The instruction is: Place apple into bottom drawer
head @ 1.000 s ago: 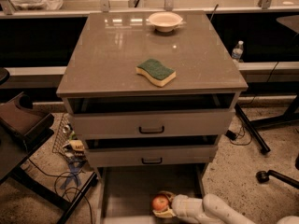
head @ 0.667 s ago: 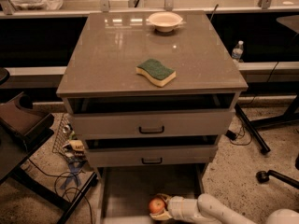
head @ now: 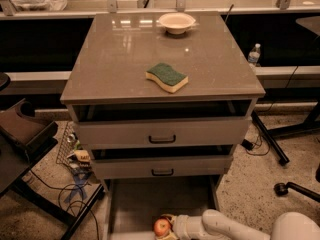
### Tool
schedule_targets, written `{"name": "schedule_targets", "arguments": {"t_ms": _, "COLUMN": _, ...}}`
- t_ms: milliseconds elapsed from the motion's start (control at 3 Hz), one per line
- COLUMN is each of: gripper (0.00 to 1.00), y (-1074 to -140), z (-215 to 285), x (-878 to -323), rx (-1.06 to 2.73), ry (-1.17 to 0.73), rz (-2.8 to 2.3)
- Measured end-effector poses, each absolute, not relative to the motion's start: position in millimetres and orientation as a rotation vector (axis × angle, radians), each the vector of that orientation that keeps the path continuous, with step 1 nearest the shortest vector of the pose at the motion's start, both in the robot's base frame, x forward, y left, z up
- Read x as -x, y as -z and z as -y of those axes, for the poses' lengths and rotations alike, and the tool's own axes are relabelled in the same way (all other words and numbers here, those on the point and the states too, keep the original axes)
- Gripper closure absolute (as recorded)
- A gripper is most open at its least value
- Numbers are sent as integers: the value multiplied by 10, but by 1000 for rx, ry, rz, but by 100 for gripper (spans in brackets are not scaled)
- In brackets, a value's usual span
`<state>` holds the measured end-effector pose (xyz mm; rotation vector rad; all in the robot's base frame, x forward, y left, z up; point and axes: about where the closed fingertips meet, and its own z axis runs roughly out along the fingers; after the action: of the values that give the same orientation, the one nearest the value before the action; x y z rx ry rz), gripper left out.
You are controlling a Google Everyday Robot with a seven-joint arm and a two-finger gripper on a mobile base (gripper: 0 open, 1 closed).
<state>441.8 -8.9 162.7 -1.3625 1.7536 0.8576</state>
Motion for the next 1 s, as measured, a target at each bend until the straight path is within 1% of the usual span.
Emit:
{"name": "schedule_targets", "arguments": {"t_ms": 333, "gripper": 82, "y": -1624, "z": 71, "x": -4409, "rx": 1362, "ry": -861, "rz": -1752}}
{"name": "schedule_targets", "arguments": {"t_ms": 1000, "gripper": 20, "y": -1616, "z": 22, "x": -4380, "rx": 1363, "ry": -872, "rz": -1749}}
